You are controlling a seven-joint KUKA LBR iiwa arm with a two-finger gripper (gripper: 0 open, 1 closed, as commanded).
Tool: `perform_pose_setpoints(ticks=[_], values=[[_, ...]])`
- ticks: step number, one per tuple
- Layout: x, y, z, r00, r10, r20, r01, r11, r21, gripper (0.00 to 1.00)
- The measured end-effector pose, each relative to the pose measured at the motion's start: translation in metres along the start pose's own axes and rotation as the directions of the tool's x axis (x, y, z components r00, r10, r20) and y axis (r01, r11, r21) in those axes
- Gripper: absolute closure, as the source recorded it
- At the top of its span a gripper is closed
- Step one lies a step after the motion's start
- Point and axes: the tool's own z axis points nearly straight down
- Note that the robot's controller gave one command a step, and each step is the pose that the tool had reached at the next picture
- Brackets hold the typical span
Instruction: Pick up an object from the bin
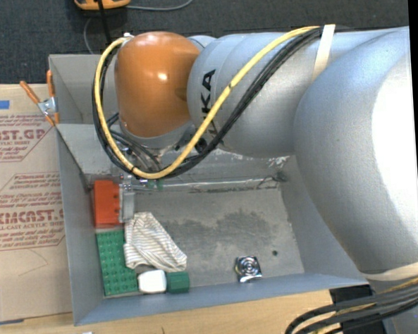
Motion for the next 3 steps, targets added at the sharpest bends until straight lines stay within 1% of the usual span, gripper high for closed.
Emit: perform_pose_setpoints(ticks=[1,2,3], values=[[-0.001,-0.001,-0.005,1.000,0.003,0.006,-0.003,1.000,-0.001,0.00],[0.001,-0.005,0.010,0.983,-0.185,0.011,0.185,0.983,-0.001,0.00],[0.035,-0.011,0.067,0.888,-0.461,0.012,0.461,0.888,0.002,0.00]])
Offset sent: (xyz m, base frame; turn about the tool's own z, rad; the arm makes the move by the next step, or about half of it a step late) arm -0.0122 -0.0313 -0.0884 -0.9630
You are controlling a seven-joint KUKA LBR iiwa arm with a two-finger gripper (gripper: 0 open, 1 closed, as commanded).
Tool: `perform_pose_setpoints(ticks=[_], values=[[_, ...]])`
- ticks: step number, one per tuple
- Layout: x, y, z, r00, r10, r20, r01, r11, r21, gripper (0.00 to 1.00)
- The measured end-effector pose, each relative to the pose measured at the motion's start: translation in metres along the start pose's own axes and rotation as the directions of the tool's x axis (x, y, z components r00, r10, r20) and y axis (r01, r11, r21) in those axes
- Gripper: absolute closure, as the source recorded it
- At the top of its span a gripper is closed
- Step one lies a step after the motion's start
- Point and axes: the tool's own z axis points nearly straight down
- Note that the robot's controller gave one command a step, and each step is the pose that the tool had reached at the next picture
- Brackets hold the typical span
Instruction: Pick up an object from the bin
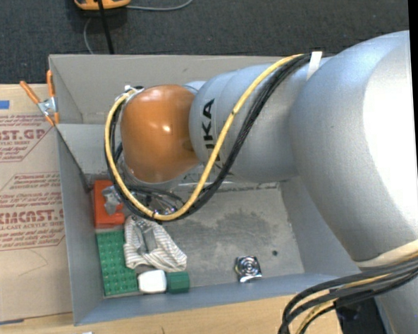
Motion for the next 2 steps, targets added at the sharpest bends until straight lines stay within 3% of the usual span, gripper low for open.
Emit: perform_pose_setpoints(ticks=[1,2], values=[[0.003,-0.004,0.040,0.997,-0.075,-0.003,0.075,0.997,-0.002,0.00],[-0.026,-0.006,0.059,0.972,0.236,0.009,-0.236,0.972,-0.003,1.00]])
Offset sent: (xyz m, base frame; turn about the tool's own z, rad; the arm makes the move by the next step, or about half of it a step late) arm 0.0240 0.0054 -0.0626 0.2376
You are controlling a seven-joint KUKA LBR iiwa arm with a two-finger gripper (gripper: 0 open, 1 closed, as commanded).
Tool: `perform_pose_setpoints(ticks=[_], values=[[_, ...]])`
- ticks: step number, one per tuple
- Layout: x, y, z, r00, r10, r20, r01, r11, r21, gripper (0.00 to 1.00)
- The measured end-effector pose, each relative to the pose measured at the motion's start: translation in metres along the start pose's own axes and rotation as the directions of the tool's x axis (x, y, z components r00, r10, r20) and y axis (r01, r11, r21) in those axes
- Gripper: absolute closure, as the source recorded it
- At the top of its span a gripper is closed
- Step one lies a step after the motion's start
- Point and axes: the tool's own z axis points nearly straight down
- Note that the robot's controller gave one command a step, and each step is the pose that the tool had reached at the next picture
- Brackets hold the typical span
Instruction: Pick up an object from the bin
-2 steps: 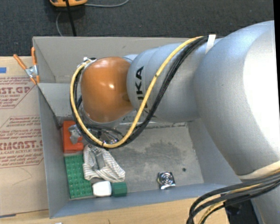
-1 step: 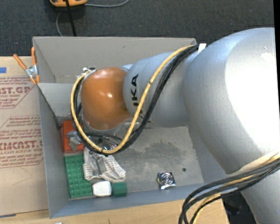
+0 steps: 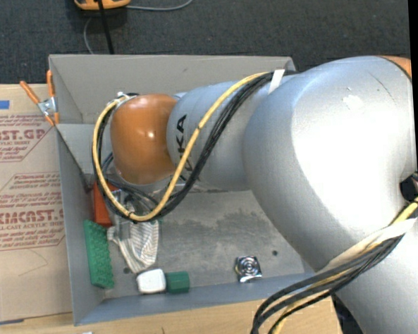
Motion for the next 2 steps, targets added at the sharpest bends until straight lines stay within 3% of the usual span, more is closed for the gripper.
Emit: perform_pose_setpoints(ticks=[1,2], values=[[0.000,0.000,0.000,1.000,0.000,0.000,0.000,1.000,0.000,1.00],[0.042,-0.010,0.001,0.999,0.031,0.008,-0.031,1.000,-0.003,1.00]])
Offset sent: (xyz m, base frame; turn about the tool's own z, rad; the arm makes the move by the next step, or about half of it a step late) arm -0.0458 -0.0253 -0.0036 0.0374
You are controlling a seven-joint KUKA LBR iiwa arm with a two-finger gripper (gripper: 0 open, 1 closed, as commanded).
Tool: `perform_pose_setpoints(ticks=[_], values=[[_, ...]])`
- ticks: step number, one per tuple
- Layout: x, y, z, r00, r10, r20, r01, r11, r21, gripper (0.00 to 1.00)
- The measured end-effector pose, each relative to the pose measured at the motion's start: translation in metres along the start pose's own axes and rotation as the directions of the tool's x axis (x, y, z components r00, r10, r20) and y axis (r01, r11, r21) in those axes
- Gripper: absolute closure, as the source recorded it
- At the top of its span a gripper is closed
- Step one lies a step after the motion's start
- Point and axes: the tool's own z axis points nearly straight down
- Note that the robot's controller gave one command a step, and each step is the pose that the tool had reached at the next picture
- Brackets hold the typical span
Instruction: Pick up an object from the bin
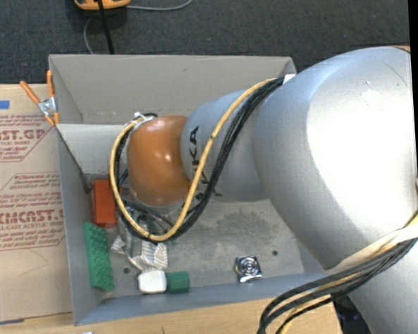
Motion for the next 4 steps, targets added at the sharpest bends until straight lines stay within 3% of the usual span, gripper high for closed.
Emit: perform_pose_setpoints(ticks=[1,2,3,4], values=[[0.006,-0.002,-0.019,0.999,0.048,-0.011,-0.048,0.999,0.002,1.00],[0.009,-0.039,-0.019,1.000,-0.028,-0.001,0.028,1.000,-0.002,1.00],[0.028,-0.065,0.001,0.999,-0.033,-0.006,0.033,0.999,-0.001,0.00],[0.027,-0.065,0.000,0.999,-0.033,-0.006,0.033,0.999,-0.001,0.00]])
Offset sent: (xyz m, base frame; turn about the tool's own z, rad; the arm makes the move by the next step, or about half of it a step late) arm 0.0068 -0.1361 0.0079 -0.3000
